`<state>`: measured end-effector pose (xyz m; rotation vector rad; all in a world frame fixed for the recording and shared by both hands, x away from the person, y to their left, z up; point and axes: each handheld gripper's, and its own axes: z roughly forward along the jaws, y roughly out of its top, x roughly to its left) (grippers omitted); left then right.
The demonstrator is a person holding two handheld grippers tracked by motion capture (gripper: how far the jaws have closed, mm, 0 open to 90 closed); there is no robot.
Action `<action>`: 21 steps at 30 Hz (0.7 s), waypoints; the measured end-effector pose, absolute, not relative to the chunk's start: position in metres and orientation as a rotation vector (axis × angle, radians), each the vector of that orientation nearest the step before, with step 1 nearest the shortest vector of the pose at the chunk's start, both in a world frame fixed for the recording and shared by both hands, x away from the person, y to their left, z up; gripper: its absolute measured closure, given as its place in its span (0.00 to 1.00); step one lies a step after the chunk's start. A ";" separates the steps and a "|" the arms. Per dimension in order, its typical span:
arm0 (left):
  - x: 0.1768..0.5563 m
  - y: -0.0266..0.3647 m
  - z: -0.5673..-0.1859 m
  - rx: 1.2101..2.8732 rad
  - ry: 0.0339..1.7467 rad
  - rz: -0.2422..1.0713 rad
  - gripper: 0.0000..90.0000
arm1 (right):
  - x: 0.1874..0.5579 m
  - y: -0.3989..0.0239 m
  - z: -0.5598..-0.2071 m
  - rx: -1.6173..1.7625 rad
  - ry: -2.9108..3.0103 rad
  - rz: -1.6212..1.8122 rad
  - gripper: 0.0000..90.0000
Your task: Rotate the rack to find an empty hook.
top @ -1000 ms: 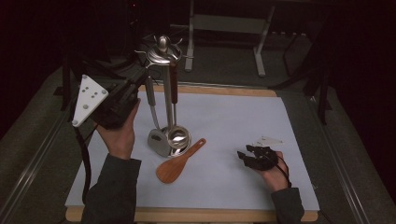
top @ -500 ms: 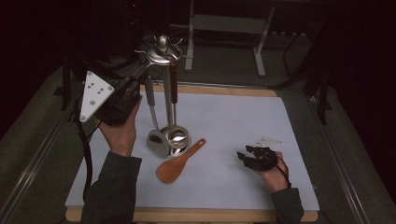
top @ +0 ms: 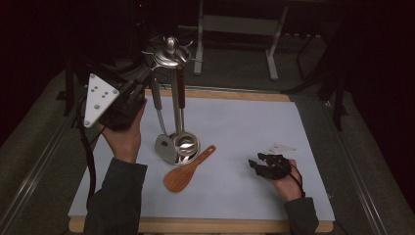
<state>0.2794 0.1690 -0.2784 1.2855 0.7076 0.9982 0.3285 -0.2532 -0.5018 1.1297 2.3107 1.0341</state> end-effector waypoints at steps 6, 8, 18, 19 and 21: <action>0.282 0.173 -0.277 1.286 0.723 1.003 1.00 | 0.328 -0.254 -0.502 1.133 2.311 1.036 0.56; 0.284 0.175 -0.277 1.285 0.730 1.002 1.00 | 0.328 -0.254 -0.502 1.133 2.311 1.037 0.56; 0.293 0.180 -0.276 1.270 0.773 1.001 1.00 | 0.328 -0.253 -0.503 1.131 2.318 1.029 0.56; 0.295 0.182 -0.276 1.268 0.779 0.989 1.00 | 0.328 -0.253 -0.503 1.130 2.317 1.028 0.56; 0.298 0.184 -0.275 1.273 0.788 0.985 1.00 | 0.328 -0.254 -0.501 1.133 2.312 1.032 0.56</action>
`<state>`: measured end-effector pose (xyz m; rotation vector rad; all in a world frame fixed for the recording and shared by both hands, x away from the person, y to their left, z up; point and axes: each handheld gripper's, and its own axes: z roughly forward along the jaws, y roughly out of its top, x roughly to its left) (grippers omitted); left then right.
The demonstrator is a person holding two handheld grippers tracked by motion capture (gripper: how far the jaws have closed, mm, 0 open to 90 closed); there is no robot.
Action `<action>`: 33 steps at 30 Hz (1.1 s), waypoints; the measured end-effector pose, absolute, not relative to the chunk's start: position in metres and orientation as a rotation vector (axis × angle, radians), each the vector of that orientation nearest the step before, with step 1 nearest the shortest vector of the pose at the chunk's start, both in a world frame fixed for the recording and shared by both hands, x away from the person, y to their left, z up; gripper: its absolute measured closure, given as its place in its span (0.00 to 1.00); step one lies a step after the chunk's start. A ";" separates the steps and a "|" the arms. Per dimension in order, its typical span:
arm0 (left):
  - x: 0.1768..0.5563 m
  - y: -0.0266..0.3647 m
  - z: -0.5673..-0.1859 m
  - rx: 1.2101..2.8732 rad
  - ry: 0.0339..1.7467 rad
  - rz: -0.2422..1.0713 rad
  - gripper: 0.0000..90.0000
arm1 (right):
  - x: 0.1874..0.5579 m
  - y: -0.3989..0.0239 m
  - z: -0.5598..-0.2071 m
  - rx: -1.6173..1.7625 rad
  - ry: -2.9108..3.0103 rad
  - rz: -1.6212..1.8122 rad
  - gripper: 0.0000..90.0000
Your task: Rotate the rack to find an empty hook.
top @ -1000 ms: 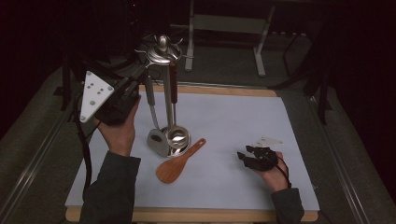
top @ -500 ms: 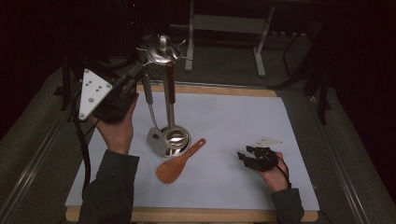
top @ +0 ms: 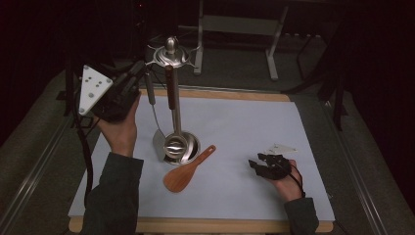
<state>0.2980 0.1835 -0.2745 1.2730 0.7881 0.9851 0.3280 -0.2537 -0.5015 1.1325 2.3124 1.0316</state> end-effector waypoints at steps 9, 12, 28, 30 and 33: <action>0.311 0.186 -0.270 1.285 0.831 0.991 1.00 | 0.328 -0.255 -0.500 1.134 2.306 1.036 0.56; 0.314 0.186 -0.269 1.289 0.842 0.992 1.00 | 0.328 -0.254 -0.501 1.131 2.307 1.036 0.56; 0.315 0.188 -0.268 1.305 0.843 1.004 1.00 | 0.328 -0.255 -0.500 1.130 2.303 1.028 0.56; 0.313 0.189 -0.269 1.311 0.841 1.007 1.00 | 0.328 -0.255 -0.500 1.131 2.303 1.027 0.56; 0.311 0.190 -0.272 1.313 0.840 1.008 1.00 | 0.327 -0.255 -0.501 1.133 2.304 1.026 0.56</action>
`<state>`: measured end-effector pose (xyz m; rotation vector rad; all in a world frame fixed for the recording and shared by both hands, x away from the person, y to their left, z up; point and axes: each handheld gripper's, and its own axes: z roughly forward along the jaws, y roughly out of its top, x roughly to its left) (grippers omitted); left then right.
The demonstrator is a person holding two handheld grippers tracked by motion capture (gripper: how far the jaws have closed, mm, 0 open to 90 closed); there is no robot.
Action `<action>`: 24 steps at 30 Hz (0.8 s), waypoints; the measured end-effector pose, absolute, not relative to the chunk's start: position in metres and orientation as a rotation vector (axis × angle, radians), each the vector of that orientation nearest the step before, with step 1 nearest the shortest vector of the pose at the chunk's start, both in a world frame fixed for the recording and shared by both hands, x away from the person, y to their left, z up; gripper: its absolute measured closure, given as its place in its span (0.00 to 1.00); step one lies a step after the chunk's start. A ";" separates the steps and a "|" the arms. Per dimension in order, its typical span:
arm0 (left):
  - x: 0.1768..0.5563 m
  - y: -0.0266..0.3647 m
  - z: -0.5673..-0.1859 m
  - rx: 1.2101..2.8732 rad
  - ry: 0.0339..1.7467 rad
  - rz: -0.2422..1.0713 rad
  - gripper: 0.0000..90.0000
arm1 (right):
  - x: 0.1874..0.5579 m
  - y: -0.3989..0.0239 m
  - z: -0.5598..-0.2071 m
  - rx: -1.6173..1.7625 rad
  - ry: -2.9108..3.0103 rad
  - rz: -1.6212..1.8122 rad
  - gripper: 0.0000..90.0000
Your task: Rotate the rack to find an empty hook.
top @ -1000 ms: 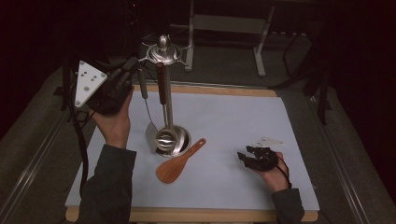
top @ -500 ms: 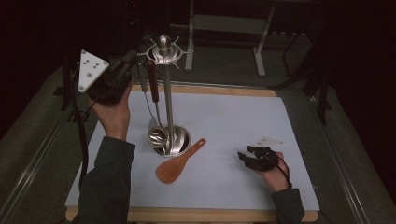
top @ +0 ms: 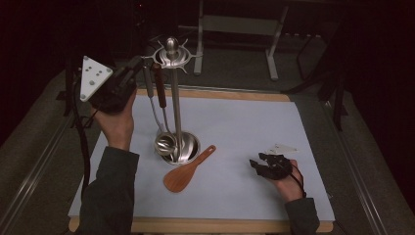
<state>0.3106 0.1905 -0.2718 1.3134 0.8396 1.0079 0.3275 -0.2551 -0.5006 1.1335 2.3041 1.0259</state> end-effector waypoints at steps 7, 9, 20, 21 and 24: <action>0.308 0.198 -0.285 1.342 0.848 0.988 1.00 | 0.327 -0.255 -0.501 1.133 2.304 1.023 0.56; 0.307 0.201 -0.292 1.346 0.859 0.977 1.00 | 0.327 -0.255 -0.501 1.133 2.304 1.022 0.56; 0.299 0.205 -0.333 1.371 0.899 0.900 1.00 | 0.327 -0.254 -0.503 1.128 2.313 1.005 0.56; 0.297 0.204 -0.338 1.370 0.899 0.890 1.00 | 0.328 -0.254 -0.503 1.128 2.313 1.005 0.56; 0.292 0.200 -0.351 1.381 0.901 0.872 1.00 | 0.328 -0.255 -0.504 1.132 2.312 1.007 0.56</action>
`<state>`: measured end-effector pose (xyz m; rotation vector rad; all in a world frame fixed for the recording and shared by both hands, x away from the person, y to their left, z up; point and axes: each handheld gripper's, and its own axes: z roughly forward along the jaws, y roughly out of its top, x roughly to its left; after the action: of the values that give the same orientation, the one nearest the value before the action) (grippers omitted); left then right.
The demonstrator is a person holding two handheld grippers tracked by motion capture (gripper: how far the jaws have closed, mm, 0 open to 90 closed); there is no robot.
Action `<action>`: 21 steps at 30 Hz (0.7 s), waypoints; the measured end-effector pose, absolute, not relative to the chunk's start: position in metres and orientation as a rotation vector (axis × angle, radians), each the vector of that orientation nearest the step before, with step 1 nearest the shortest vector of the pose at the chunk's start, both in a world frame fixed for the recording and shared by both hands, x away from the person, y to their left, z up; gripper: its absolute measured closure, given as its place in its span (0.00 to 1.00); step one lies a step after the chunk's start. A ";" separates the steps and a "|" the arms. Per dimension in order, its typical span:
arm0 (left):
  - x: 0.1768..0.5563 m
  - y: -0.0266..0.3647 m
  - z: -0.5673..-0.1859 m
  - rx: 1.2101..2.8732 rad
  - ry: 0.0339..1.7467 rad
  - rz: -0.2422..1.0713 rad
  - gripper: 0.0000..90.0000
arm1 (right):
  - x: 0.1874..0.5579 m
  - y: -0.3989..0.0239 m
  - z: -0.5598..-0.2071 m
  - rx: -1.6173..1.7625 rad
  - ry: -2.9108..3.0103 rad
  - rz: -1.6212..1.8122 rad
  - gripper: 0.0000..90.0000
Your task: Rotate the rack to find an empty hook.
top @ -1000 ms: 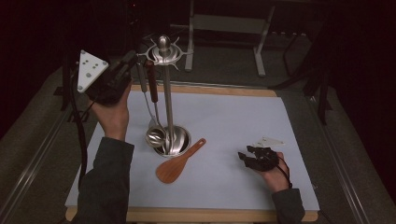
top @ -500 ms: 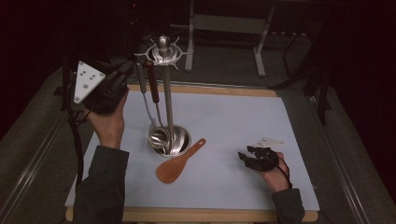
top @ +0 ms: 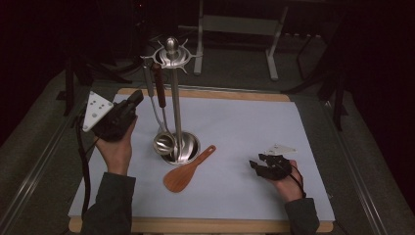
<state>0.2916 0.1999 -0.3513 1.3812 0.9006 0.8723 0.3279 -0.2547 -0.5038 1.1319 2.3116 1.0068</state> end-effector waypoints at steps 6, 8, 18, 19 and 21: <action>0.283 0.190 -0.375 1.438 0.896 0.838 0.99 | 0.328 -0.255 -0.504 1.132 2.309 1.006 0.56; 0.280 0.187 -0.384 1.461 0.895 0.829 0.99 | 0.327 -0.255 -0.504 1.138 2.307 1.006 0.56; 0.261 0.180 -0.420 1.503 0.906 0.756 0.99 | 0.327 -0.255 -0.504 1.136 2.308 1.001 0.56; 0.260 0.178 -0.424 1.511 0.906 0.747 0.98 | 0.327 -0.255 -0.504 1.135 2.308 1.002 0.56; 0.255 0.173 -0.433 1.534 0.889 0.739 0.98 | 0.327 -0.255 -0.503 1.132 2.309 1.001 0.56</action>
<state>0.2547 0.1733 -0.4335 1.5336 0.8893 0.7389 0.3266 -0.2547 -0.5034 1.1323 2.3085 1.0005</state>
